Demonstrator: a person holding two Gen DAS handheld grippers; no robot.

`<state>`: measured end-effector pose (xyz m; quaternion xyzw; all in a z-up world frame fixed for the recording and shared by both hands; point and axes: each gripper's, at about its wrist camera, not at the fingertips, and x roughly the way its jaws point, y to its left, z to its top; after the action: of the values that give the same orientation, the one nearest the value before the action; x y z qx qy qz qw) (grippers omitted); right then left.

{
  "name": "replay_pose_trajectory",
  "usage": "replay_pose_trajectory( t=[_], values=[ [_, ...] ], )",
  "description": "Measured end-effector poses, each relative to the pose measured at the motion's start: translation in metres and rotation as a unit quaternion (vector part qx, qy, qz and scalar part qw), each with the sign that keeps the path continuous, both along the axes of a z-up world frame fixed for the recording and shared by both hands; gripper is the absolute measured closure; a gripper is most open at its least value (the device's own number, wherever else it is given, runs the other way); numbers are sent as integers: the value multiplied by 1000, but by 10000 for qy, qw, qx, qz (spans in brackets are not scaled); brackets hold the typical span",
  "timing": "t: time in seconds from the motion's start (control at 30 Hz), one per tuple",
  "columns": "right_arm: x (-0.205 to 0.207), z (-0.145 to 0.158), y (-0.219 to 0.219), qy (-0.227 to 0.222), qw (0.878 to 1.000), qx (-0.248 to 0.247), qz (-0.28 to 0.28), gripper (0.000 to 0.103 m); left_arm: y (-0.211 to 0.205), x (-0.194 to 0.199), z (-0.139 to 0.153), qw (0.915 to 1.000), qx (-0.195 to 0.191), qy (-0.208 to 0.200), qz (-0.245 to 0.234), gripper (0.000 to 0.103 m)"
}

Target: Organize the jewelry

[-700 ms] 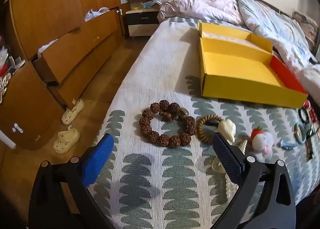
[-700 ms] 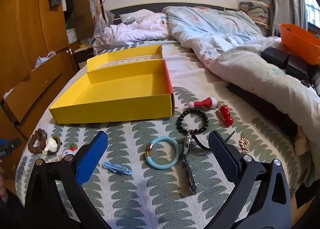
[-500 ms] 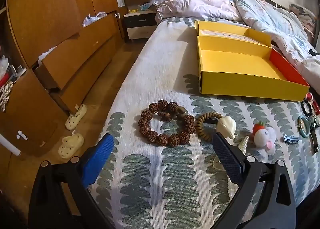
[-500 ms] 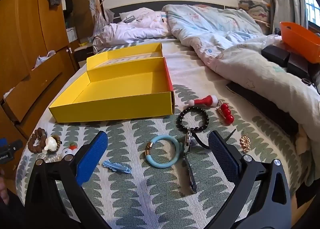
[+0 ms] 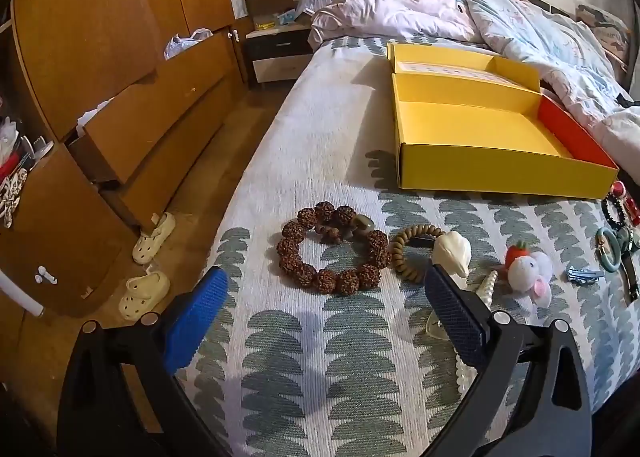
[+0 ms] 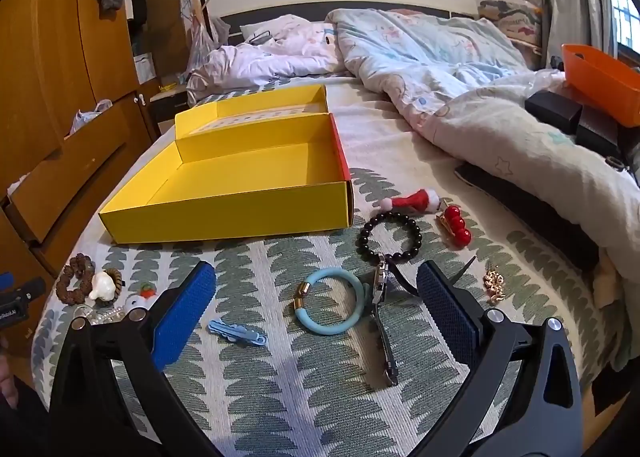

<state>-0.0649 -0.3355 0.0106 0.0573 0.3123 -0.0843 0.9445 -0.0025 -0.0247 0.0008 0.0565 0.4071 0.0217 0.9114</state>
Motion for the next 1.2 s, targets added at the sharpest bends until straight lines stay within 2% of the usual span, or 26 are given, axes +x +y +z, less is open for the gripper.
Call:
replay_pose_trajectory(
  t=[0.13, 0.63, 0.8, 0.97, 1.13, 1.2],
  values=[
    [-1, -1, 6, 6, 9999, -145, 25, 3, 3, 1, -1, 10000, -14, -21, 22, 6],
    [3, -1, 4, 153, 9998, 32, 88, 3, 8, 6, -7, 10000, 56, 43, 63, 6],
    [10, -9, -2, 406, 9981, 413, 208, 3, 36, 24, -10, 9981, -215, 253, 514, 6],
    [17, -18, -8, 662, 9968, 429, 149, 3, 52, 40, -12, 9961, -350, 412, 700, 6],
    [20, -21, -21, 763, 9962, 425, 22, 3, 58, 67, -21, 9894, -985, 897, 580, 6],
    [21, -22, -28, 786, 9960, 415, -24, 3, 54, 74, -26, 9893, -808, 1005, 676, 6]
  ],
)
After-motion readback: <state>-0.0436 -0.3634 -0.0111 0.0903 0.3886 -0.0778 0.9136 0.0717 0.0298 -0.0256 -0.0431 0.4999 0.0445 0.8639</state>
